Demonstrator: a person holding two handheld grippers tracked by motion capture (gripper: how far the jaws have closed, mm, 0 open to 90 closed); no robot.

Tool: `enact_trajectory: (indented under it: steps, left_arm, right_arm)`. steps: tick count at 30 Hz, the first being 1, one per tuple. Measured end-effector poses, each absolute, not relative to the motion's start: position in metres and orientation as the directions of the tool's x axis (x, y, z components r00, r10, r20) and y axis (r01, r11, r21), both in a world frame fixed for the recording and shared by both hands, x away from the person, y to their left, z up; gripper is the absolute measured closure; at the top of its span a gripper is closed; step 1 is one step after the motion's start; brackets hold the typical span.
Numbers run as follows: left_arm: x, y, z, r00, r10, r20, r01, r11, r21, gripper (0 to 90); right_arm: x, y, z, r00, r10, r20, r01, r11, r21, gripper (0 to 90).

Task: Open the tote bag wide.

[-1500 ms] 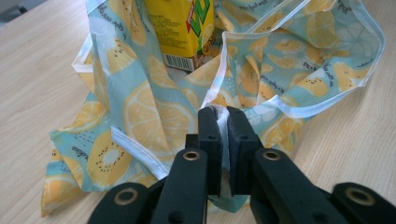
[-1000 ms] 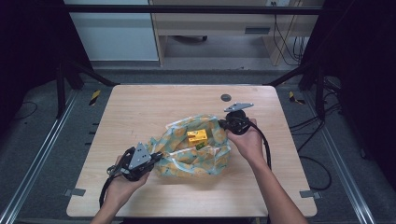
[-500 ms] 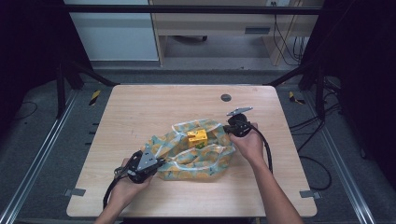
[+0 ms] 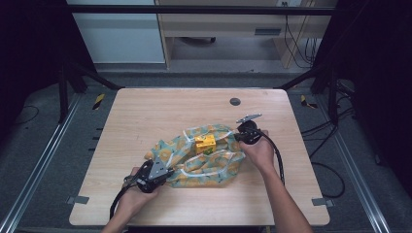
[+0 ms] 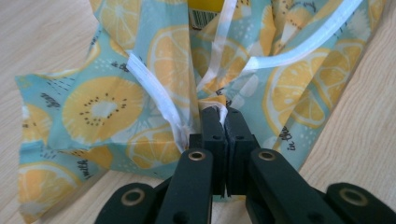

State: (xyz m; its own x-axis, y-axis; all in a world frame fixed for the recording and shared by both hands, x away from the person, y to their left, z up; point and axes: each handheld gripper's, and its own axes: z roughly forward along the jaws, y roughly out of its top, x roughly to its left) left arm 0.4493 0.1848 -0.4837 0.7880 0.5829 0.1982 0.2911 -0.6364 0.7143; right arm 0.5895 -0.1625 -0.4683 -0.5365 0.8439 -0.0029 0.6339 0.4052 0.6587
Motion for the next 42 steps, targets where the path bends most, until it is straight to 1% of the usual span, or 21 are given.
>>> enact_trajectory:
  steps: [16, 30, 37, 38, 40, 41, 42]
  left_arm:
    - [0.449, 0.184, -0.491, 0.806, 0.574, 0.147, 0.326, -0.636, 0.699, 89.5]
    - [0.435, 0.18, -0.49, 0.843, 0.523, 0.128, 0.309, -0.665, 0.68, 89.7]
    - [0.433, 0.181, -0.49, 0.84, 0.528, 0.125, 0.31, -0.656, 0.688, 89.2]
    - [0.432, 0.181, -0.489, 0.836, 0.534, 0.13, 0.306, -0.649, 0.696, 87.9]
    - [0.432, 0.183, -0.487, 0.827, 0.546, 0.136, 0.302, -0.634, 0.712, 81.3]
    - [0.432, 0.184, -0.485, 0.821, 0.553, 0.14, 0.298, -0.625, 0.722, 81.3]
    - [0.431, 0.185, -0.483, 0.813, 0.564, 0.143, 0.295, -0.611, 0.734, 76.0]
  right_arm:
    - [0.595, -0.161, -0.478, -0.533, 0.846, -0.017, 0.646, 0.42, 0.638, 90.0]
    - [0.598, -0.157, -0.476, -0.537, 0.843, -0.02, 0.638, 0.421, 0.645, 90.0]
    - [0.596, -0.156, -0.474, -0.543, 0.84, -0.01, 0.626, 0.412, 0.662, 90.0]
    - [0.596, -0.156, -0.473, -0.542, 0.84, -0.007, 0.625, 0.409, 0.664, 86.7]
    - [0.594, -0.158, -0.469, -0.536, 0.844, -0.015, 0.615, 0.403, 0.677, 78.8]
    - [0.594, -0.158, -0.469, -0.536, 0.844, -0.015, 0.615, 0.403, 0.677, 78.8]
    - [0.593, -0.159, -0.466, -0.532, 0.847, -0.012, 0.614, 0.395, 0.683, 72.8]
